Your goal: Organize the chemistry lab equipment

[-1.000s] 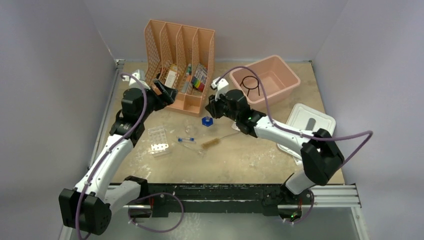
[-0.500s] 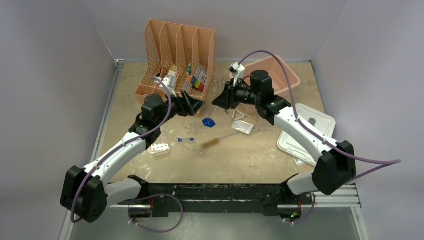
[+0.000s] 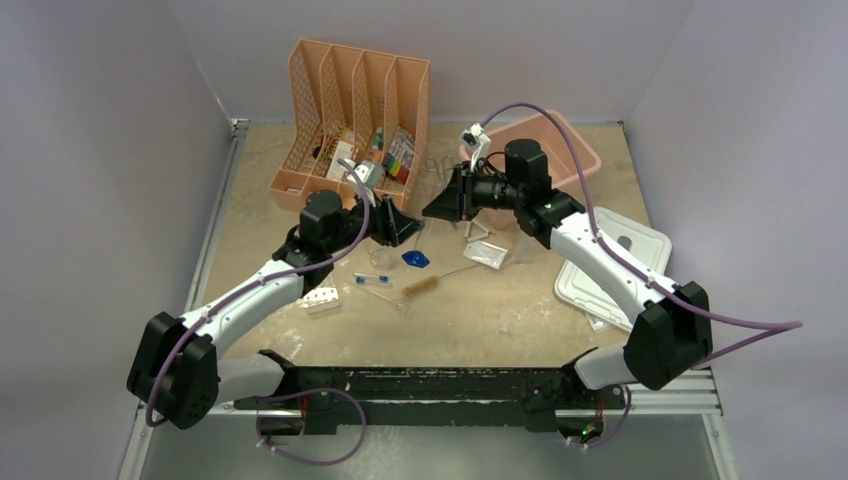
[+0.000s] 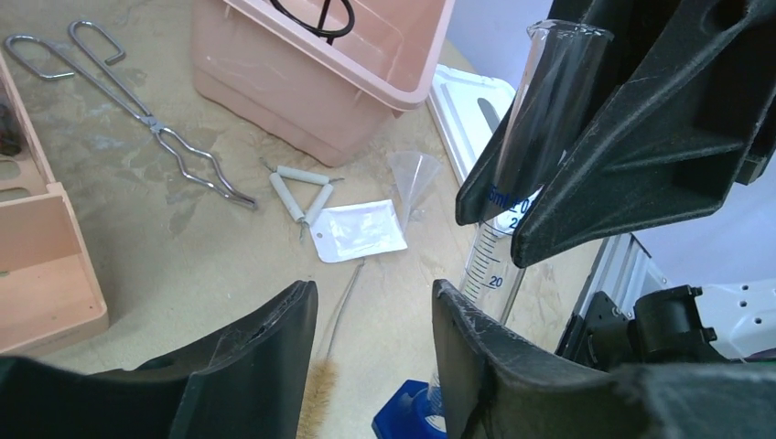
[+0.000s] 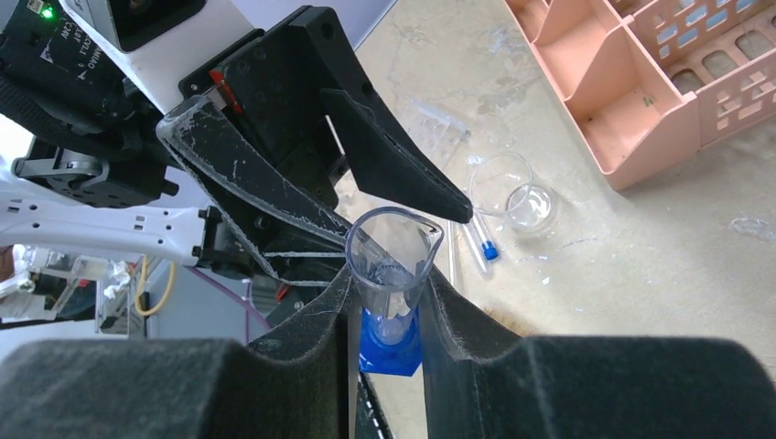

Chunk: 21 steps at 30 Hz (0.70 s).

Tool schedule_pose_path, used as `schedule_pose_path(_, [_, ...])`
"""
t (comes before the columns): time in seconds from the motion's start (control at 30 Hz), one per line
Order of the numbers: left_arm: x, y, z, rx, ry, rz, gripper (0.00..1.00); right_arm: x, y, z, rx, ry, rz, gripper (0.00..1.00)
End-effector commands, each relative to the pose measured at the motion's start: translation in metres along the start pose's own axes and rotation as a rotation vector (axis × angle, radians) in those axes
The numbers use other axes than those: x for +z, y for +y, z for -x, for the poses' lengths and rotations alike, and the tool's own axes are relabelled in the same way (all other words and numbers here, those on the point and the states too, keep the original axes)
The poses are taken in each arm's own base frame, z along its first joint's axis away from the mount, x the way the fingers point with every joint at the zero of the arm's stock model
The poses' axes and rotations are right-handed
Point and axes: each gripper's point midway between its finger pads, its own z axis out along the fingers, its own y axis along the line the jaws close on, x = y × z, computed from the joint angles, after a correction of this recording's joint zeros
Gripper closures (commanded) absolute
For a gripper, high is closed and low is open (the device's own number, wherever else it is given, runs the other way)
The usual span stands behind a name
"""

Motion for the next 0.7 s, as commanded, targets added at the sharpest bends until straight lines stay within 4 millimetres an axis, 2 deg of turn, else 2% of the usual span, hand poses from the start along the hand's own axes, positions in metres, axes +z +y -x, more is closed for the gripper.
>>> schedule_pose_path(0.0, [-0.008, -0.018, 0.008, 0.077, -0.027, -0.070, 0.48, -0.009, 0.022, 0.025, -0.051, -0.069, 0.042, 0.80])
schedule_pose_path(0.17, [-0.022, 0.002, 0.031, 0.118, -0.093, 0.107, 0.42, -0.009, 0.004, 0.022, -0.057, -0.069, -0.048, 0.80])
schedule_pose_path(0.27, [-0.025, -0.006, 0.033, 0.126, -0.103, 0.073, 0.40, -0.009, -0.005, 0.023, -0.055, -0.078, -0.092, 0.80])
schedule_pose_path(0.43, [-0.018, -0.027, 0.014, 0.072, -0.034, -0.075, 0.38, -0.006, -0.003, 0.028, -0.051, -0.082, -0.081, 0.79])
schedule_pose_path(0.67, [-0.006, -0.029, 0.003, 0.036, 0.021, -0.125, 0.48, -0.002, 0.016, 0.031, -0.028, -0.069, 0.029, 0.78])
